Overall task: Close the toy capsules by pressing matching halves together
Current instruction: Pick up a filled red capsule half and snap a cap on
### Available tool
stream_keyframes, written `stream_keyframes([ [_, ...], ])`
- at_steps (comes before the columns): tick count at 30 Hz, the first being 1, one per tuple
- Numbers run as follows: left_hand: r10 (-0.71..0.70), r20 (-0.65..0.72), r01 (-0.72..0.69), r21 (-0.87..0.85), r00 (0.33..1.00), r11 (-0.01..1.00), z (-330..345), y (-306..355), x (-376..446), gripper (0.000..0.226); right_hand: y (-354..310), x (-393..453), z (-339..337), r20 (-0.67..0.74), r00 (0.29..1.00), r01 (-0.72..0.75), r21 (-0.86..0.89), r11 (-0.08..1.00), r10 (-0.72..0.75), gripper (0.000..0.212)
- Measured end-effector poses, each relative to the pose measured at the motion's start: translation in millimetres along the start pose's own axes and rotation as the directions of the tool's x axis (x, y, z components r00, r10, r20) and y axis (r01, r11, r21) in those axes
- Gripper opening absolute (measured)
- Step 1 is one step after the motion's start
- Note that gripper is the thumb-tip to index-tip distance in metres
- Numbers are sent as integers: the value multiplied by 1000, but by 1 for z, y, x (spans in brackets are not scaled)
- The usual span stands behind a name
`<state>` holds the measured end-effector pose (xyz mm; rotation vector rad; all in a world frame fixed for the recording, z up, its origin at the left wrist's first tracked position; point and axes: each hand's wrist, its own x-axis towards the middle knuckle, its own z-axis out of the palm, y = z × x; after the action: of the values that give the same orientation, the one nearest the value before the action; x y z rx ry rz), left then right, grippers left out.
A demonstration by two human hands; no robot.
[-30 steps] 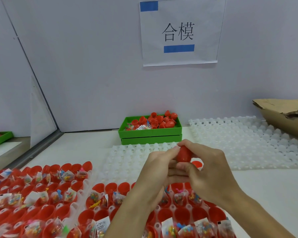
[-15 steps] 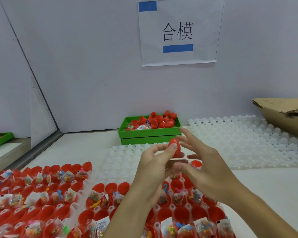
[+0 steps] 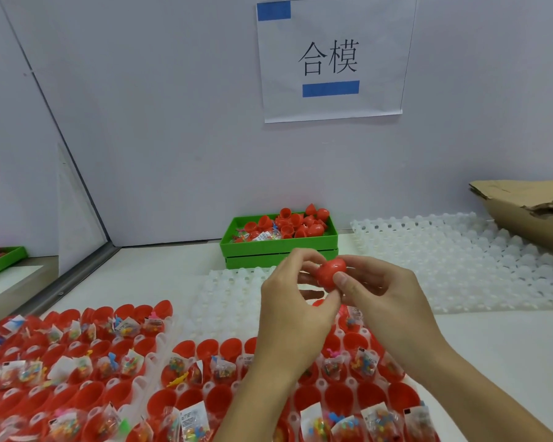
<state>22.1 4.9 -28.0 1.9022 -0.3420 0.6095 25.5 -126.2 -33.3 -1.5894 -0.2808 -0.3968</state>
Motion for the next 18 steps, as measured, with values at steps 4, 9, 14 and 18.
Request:
stream_keyframes([
  [4, -90, 10, 90, -214, 996, 973, -4, 4, 2, 31, -1, 2, -3, 11, 1000, -25, 67, 997, 24, 22],
  [9, 6, -42, -10, -96, 999, 995, -1, 4, 1, 29, -6, -1, 2, 99, 995, 3, 69, 998, -10, 29],
  [14, 163, -9, -161, 102, 987, 982, 1, 4, -1, 28, -3, -2, 4, 102, 995, -2, 57, 998, -4, 23],
  [18, 13, 81, -6, -84, 997, 996, -5, 1, 2, 42, -1, 3, 0, 125, 984, -155, 210, 965, 131, 17],
])
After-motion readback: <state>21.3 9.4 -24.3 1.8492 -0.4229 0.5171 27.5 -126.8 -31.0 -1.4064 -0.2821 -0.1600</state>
